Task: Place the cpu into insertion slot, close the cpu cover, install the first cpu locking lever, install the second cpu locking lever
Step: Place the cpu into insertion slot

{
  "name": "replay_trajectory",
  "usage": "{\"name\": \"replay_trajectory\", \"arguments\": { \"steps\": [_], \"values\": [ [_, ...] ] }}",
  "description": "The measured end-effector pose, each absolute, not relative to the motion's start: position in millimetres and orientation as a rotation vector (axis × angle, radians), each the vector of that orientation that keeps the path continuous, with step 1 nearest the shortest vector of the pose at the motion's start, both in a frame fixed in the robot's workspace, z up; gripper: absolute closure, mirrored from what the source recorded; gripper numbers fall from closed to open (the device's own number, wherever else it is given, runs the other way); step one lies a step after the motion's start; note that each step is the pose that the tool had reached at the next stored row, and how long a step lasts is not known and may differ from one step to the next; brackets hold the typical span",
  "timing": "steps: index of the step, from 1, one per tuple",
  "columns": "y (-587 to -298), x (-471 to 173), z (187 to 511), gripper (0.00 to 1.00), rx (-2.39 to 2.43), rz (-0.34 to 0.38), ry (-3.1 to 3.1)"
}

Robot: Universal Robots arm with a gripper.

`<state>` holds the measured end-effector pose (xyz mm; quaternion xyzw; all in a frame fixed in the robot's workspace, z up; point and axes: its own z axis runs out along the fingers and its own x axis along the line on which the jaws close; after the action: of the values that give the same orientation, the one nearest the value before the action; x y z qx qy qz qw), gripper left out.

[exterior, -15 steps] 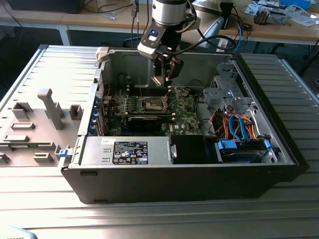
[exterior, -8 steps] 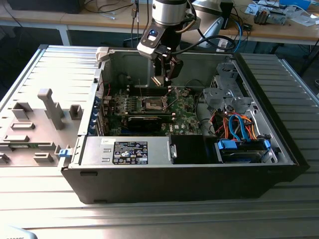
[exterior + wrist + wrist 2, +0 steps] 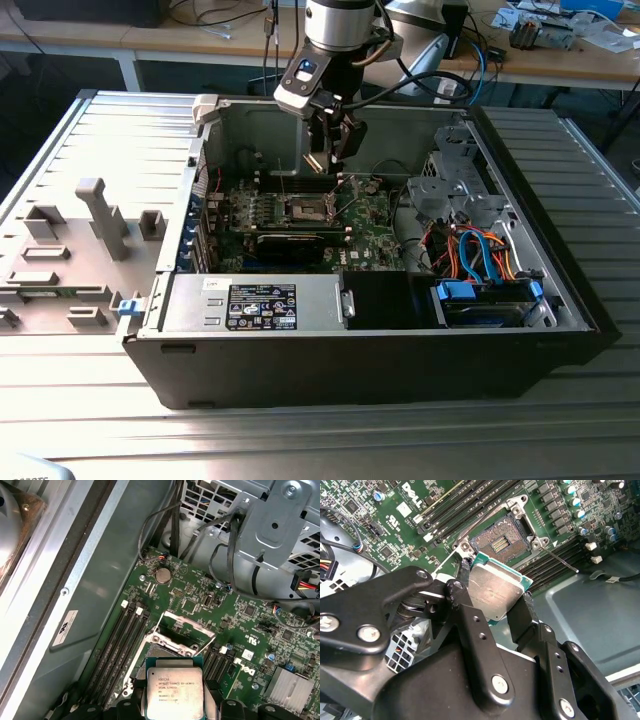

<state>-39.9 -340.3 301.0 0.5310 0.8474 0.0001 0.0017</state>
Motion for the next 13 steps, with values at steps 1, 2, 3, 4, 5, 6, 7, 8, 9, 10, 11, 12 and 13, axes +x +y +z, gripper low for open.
{"name": "replay_trajectory", "arguments": {
  "steps": [1, 2, 3, 4, 5, 6, 7, 8, 9, 10, 11, 12, 13],
  "values": [
    [-340.3, -39.9, 301.0, 0.46, 1.668, 0.0, 2.658],
    [-340.3, -39.9, 301.0, 0.46, 1.671, 0.0, 2.656],
    [-340.3, -39.9, 300.9, 0.46, 1.672, 0.0, 2.656],
    [-340.3, -39.9, 300.9, 0.46, 1.672, 0.0, 2.655],
    [-340.3, -39.9, 301.0, 0.46, 1.673, -0.001, 2.655],
    [-340.3, -39.9, 300.9, 0.46, 1.673, -0.001, 2.654],
    [-340.3, -39.9, 300.9, 0.46, 1.68, -0.005, 2.648],
    [-340.3, -39.9, 300.9, 0.46, 1.684, -0.006, 2.645],
    [-340.3, -39.9, 300.9, 0.46, 1.684, -0.006, 2.645],
    [-340.3, -39.9, 300.9, 0.46, 1.684, -0.006, 2.645],
    [-340.3, -39.9, 300.9, 0.46, 1.684, -0.006, 2.645],
    [-340.3, -39.9, 300.9, 0.46, 1.684, -0.006, 2.645],
    [-340.3, -39.9, 300.9, 0.46, 1.684, -0.006, 2.645]
  ]
}}
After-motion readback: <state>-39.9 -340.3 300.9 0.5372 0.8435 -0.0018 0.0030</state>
